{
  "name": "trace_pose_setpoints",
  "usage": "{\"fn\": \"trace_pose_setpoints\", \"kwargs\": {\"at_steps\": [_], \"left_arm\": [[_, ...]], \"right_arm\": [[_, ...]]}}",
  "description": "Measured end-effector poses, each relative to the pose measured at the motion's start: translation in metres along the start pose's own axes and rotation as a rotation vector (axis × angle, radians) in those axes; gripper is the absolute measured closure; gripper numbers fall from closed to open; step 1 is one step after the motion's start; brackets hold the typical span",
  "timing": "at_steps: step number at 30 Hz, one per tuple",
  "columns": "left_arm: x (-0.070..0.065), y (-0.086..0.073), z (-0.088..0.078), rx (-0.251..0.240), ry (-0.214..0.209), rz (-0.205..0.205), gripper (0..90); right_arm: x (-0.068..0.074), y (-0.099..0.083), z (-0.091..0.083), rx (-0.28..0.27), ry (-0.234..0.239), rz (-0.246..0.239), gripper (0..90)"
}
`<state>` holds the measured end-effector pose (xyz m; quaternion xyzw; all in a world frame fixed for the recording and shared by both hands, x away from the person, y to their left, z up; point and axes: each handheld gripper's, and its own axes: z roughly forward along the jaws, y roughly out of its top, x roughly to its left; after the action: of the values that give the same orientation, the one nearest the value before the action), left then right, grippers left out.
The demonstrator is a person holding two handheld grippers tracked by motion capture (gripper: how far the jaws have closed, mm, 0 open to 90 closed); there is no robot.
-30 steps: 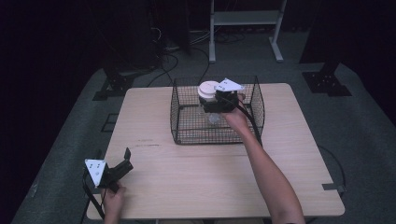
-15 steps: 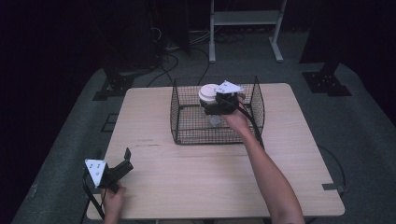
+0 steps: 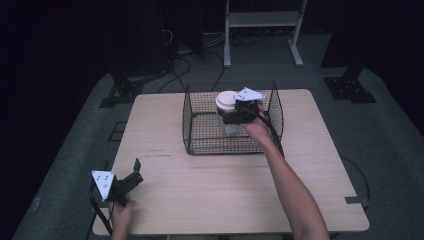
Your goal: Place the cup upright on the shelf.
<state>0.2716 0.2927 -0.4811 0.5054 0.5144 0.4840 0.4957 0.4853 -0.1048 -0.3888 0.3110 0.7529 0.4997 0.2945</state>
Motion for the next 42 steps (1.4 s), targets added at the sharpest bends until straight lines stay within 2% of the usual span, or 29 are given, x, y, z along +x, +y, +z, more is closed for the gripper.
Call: {"fn": "trace_pose_setpoints", "kwargs": {"at_steps": [6, 8, 12, 26, 42], "left_arm": [[0.000, 0.000, 0.000, 0.000, -0.001, -0.001, 0.0], [0.000, 0.000, 0.000, -0.001, 0.001, 0.000, 0.0], [0.000, 0.000, 0.000, 0.001, 0.001, -0.001, 0.0], [0.000, 0.000, 0.000, 0.000, 0.005, 0.003, 0.0], [-0.001, 0.000, 0.001, 0.001, 0.011, 0.006, 0.0]], "right_arm": [[-0.002, 0.000, -0.002, 0.007, -0.002, 0.008, 4.0], [-0.002, 0.000, -0.002, 0.016, -0.015, 0.000, 3.7], [-0.004, -0.001, -0.004, 0.013, -0.011, -0.008, 3.5], [-0.010, -0.002, -0.009, 0.017, -0.021, 0.006, 3.0], [-0.010, 0.003, -0.014, -0.022, -0.017, -0.004, 2.5]]}}
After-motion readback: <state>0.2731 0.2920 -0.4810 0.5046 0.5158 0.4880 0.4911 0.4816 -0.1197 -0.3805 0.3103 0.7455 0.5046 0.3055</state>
